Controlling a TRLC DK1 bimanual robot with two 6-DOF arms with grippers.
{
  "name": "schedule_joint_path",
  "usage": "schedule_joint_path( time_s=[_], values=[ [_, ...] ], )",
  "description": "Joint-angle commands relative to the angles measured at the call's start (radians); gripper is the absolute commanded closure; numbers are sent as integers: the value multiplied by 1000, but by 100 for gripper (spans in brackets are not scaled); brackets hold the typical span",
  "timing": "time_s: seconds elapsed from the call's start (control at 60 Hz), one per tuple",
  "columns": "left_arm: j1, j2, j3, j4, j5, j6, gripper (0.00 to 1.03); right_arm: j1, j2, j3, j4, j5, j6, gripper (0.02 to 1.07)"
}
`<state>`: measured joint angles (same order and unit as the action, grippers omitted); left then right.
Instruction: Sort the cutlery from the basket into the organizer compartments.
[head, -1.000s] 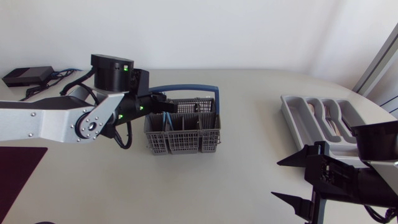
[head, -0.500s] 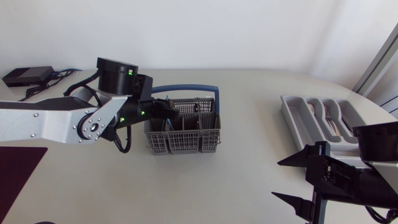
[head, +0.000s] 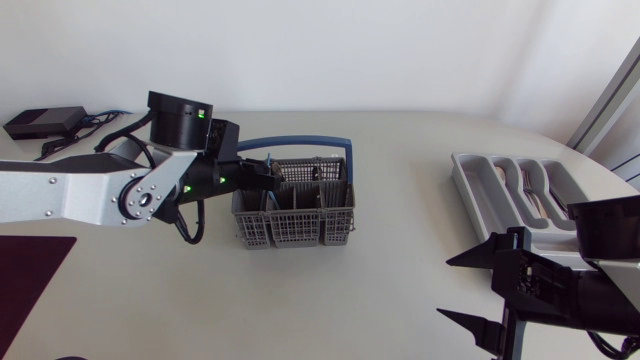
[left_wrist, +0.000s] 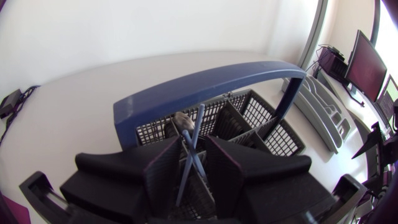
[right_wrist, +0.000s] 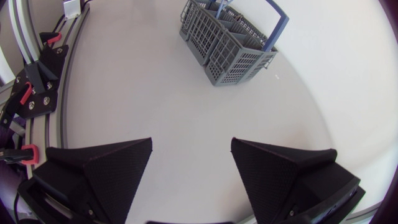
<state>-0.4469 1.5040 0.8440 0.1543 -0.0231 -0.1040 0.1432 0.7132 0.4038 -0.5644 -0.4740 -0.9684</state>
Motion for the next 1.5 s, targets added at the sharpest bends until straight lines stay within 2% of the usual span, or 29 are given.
schedule_joint_path(
  time_s=[0.0,0.25,0.883,1.167,1.483],
  values=[
    [5,-22,-26,-4,11,9,81,7,-4,-17,-9,3,16,16],
    [-7,-30,-52,4,11,18,88,9,-8,-20,-9,5,17,16],
    [-13,24,-8,37,12,23,88,9,-14,-20,-9,8,17,16],
    [-16,62,9,53,12,26,100,9,-15,-22,-9,8,16,16],
    [-70,-27,-92,105,3,96,100,9,-14,-17,-9,9,14,16]
  ],
)
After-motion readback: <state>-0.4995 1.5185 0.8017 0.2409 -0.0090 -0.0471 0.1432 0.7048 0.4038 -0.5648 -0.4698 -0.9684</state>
